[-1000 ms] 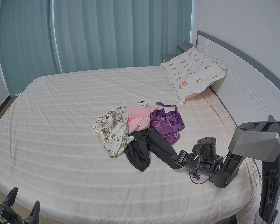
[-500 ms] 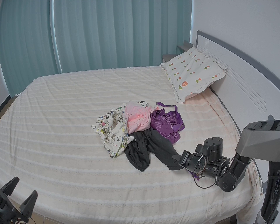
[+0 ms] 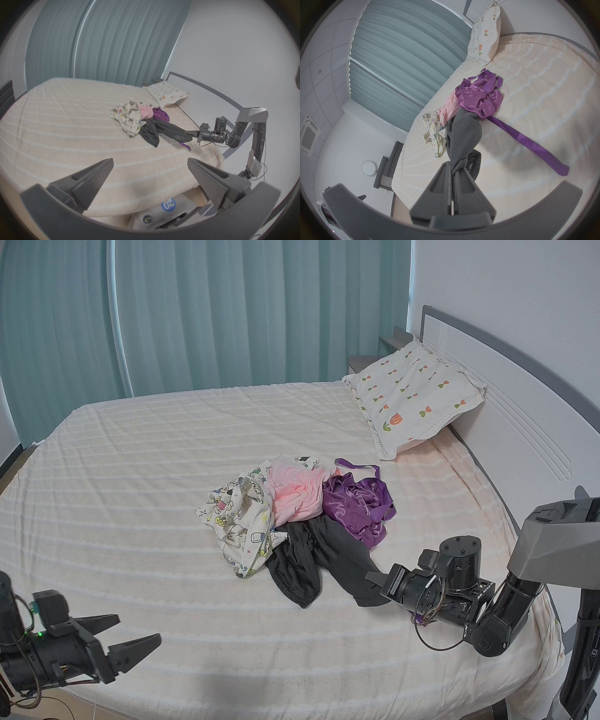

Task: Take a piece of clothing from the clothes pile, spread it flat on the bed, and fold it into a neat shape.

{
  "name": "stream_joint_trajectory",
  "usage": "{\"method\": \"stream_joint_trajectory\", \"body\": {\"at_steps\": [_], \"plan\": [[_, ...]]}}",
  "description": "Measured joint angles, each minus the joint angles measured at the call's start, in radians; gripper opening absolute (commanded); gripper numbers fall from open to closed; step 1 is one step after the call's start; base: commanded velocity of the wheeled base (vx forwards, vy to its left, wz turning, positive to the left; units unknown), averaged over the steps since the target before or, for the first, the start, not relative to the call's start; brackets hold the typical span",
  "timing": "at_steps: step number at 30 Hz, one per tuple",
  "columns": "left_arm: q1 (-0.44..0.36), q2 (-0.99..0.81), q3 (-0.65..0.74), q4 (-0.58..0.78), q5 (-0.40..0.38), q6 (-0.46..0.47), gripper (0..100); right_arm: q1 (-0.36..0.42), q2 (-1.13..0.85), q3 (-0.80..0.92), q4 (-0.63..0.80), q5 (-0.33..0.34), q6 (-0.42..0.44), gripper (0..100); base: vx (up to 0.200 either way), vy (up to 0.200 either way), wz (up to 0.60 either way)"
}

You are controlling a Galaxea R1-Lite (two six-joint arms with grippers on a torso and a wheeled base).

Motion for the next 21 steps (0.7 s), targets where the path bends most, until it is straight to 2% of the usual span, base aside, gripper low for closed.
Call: {"method": "stream_joint_trajectory", "body": {"at_steps": [5,12,21], "plan": [[-0.061,0.255,-0.024,-0.161,0.0,-0.1,100,0.004,-0.006,0.03,-0.032,0.0,-0.001,0,0.0,0.0,0.0],[-0.143,0.601,-0.119,-0.304,0.035,-0.232,100,0.008,-0.014,0.068,-0.066,0.0,-0.002,0,0.0,0.0,0.0],[-0.236,1.017,-0.393,-0.396,0.103,-0.375,100,0.026,-0.037,0.142,-0.129,0.004,-0.001,0,0.0,0.0,0.0]]}}
